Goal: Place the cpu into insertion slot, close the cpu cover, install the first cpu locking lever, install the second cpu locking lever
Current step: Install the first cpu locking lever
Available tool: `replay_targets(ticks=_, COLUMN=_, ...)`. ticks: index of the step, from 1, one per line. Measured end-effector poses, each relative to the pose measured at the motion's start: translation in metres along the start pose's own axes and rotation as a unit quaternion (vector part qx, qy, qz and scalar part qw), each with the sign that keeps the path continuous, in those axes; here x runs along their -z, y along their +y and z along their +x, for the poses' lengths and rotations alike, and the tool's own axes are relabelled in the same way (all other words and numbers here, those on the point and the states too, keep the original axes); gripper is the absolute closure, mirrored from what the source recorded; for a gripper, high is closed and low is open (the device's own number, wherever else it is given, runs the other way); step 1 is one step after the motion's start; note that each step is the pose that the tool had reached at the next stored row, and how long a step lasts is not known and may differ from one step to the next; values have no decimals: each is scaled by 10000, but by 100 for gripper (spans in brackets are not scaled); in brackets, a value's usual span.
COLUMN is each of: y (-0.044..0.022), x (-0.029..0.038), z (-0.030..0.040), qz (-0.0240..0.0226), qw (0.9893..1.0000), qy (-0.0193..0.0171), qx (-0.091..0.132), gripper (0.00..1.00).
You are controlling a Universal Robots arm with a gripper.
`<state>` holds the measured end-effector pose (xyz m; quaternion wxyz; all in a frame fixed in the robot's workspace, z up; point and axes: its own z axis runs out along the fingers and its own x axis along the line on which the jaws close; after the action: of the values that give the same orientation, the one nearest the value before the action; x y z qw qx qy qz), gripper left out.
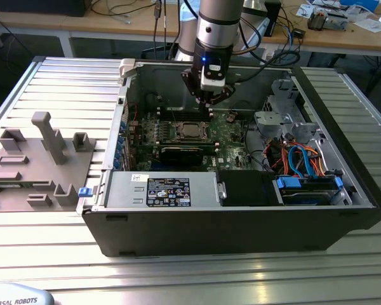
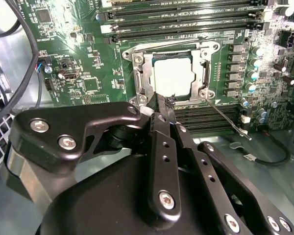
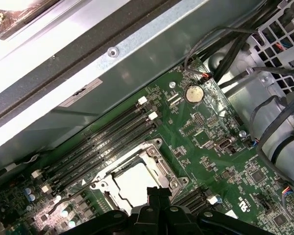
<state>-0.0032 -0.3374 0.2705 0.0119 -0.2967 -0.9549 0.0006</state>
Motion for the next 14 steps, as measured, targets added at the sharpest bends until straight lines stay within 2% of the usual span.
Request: replay_targets(ticks=14, y=0, x=0, z=0, qz=6, qw=9997, qy=-2, qx=261, gripper=89)
